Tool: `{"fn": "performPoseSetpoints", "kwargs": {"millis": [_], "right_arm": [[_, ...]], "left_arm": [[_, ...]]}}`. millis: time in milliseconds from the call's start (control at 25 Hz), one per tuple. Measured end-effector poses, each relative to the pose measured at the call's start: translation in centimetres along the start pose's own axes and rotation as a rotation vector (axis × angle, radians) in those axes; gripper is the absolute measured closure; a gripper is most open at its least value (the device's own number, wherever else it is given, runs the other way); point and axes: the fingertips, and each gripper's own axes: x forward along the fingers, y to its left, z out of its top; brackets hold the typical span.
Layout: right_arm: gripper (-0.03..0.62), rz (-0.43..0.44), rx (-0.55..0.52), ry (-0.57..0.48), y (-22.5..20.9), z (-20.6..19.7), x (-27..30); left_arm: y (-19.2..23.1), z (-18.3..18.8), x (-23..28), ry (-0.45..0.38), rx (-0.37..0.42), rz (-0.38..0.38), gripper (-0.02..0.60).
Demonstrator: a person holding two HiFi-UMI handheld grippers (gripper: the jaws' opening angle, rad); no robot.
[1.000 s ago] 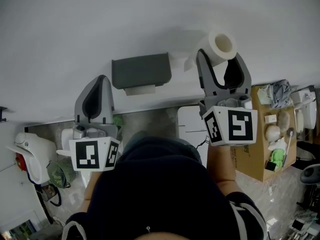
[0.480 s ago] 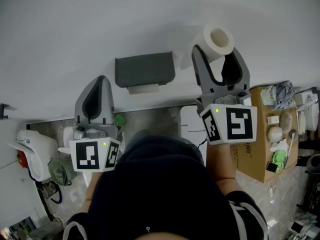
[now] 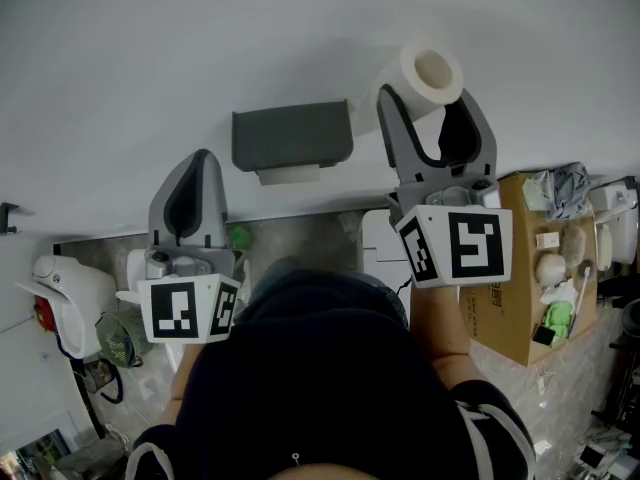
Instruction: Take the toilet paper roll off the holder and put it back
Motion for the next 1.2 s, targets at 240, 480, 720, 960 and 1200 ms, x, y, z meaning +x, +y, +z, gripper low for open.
{"fn": "performPoseSetpoints", "kwargs": {"millis": [240,480,720,960,1200], "right_arm": [[0.315,0.017,0.001,-0.005,0.8,0.1,0.4],[0.315,0.045,0.004,-0.008,2.1,0.1,1.1],[0.315,0.072,0.009,0.001,3.7,-0.4,1.9],[0.315,0.101,0.014,0.004,4.8,-0.5,2.4],[0.315,0.133,0.013,0.000,6.3,-0.6,3.0]], "left_arm": [[0.3,0.0,-0.3,0.000,0.000,0.007,0.580],[0.7,-0.1,-0.4,0.004,0.001,0.010,0.580],[1.4,-0.1,-0.7,0.007,0.002,0.016,0.580],[1.7,-0.1,-0.9,0.011,0.005,0.026,0.580],[2.2,-0.4,-1.1,0.016,0.002,0.034,0.580]]}}
